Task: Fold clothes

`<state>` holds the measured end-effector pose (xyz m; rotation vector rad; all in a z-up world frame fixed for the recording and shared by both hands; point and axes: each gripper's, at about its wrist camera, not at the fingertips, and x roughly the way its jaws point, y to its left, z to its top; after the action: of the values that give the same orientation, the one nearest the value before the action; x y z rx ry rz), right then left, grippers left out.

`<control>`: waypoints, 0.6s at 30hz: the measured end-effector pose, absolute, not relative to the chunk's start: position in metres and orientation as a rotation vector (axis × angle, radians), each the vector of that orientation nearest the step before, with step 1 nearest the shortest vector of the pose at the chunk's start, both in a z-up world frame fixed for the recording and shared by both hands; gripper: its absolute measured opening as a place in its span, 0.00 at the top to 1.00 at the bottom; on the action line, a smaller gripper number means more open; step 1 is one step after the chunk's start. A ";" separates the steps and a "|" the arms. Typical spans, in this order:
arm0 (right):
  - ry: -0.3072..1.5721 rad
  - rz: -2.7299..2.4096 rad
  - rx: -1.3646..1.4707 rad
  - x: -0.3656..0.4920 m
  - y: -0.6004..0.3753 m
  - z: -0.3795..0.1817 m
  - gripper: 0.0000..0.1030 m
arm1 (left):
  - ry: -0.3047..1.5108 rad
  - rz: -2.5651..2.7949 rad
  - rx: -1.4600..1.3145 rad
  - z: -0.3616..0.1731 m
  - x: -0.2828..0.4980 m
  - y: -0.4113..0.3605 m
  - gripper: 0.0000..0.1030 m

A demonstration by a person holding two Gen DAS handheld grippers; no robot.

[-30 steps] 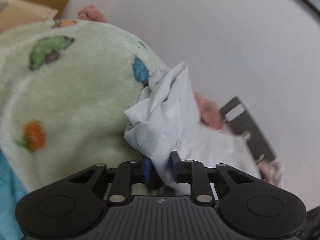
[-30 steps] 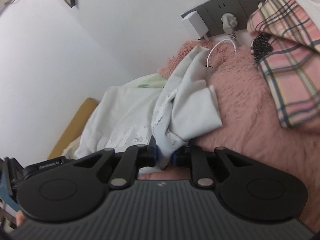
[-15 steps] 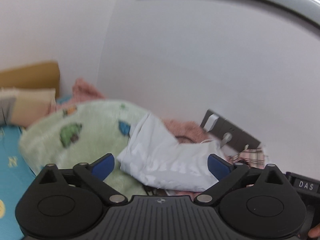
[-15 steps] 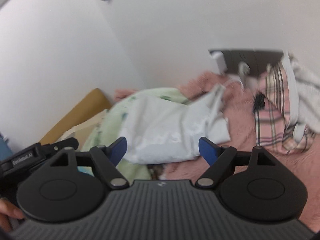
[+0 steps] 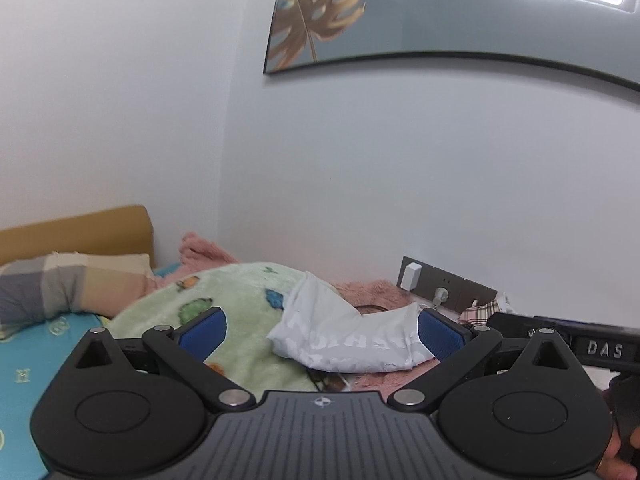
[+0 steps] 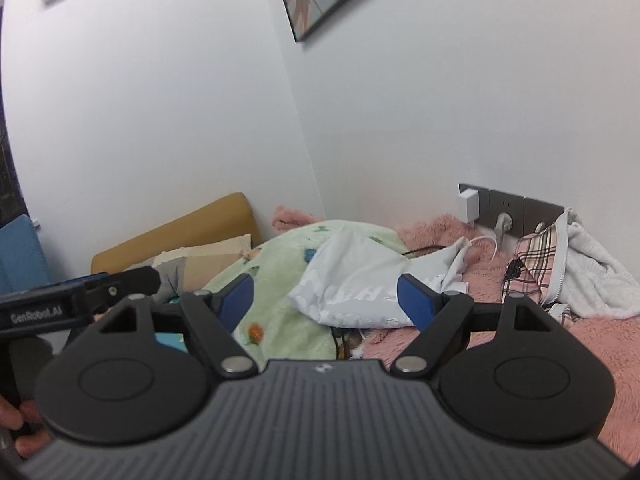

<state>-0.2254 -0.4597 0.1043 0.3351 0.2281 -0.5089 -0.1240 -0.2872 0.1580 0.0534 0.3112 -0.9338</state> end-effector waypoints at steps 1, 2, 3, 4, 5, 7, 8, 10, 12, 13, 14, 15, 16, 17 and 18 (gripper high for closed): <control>0.216 -0.511 0.325 -0.227 -0.453 0.104 0.21 | 0.297 -0.928 0.051 0.157 -0.129 -0.280 0.00; 0.203 -0.513 0.313 -0.229 -0.446 0.104 0.21 | 0.290 -0.922 0.050 0.155 -0.130 -0.275 0.00; 0.197 -0.512 0.301 -0.230 -0.439 0.104 0.21 | 0.288 -0.917 0.049 0.152 -0.130 -0.271 0.00; 0.193 -0.506 0.293 -0.231 -0.433 0.103 0.21 | 0.286 -0.913 0.048 0.149 -0.129 -0.268 0.00; 0.181 -0.502 0.290 -0.233 -0.427 0.101 0.21 | 0.284 -0.908 0.047 0.146 -0.129 -0.264 0.00; 0.167 -0.498 0.288 -0.235 -0.416 0.096 0.21 | 0.279 -0.898 0.045 0.141 -0.128 -0.257 0.00; 0.167 -0.496 0.286 -0.233 -0.413 0.092 0.21 | 0.277 -0.893 0.044 0.138 -0.128 -0.253 0.00; 0.171 -0.493 0.284 -0.228 -0.407 0.084 0.21 | 0.273 -0.883 0.042 0.132 -0.127 -0.246 0.00; 0.174 -0.493 0.284 -0.221 -0.403 0.077 0.21 | 0.268 -0.873 0.040 0.126 -0.126 -0.238 0.00; 0.173 -0.495 0.284 -0.217 -0.402 0.072 0.21 | 0.266 -0.869 0.039 0.123 -0.125 -0.235 0.00; 0.172 -0.496 0.285 -0.213 -0.401 0.068 0.21 | 0.264 -0.864 0.038 0.120 -0.125 -0.231 0.00; 0.174 -0.499 0.282 -0.210 -0.401 0.066 0.21 | 0.262 -0.859 0.037 0.117 -0.124 -0.228 0.00; 0.177 -0.503 0.278 -0.207 -0.401 0.063 0.21 | 0.261 -0.853 0.034 0.114 -0.122 -0.225 0.00; 0.180 -0.506 0.273 -0.204 -0.400 0.061 0.21 | 0.261 -0.847 0.029 0.110 -0.118 -0.224 0.00; 0.183 -0.510 0.269 -0.202 -0.400 0.059 0.21 | 0.261 -0.841 0.024 0.107 -0.115 -0.222 0.00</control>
<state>-0.2016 -0.4002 0.0590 0.2691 0.1829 -0.5096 -0.1150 -0.2224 0.1069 0.0239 0.2607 -0.8414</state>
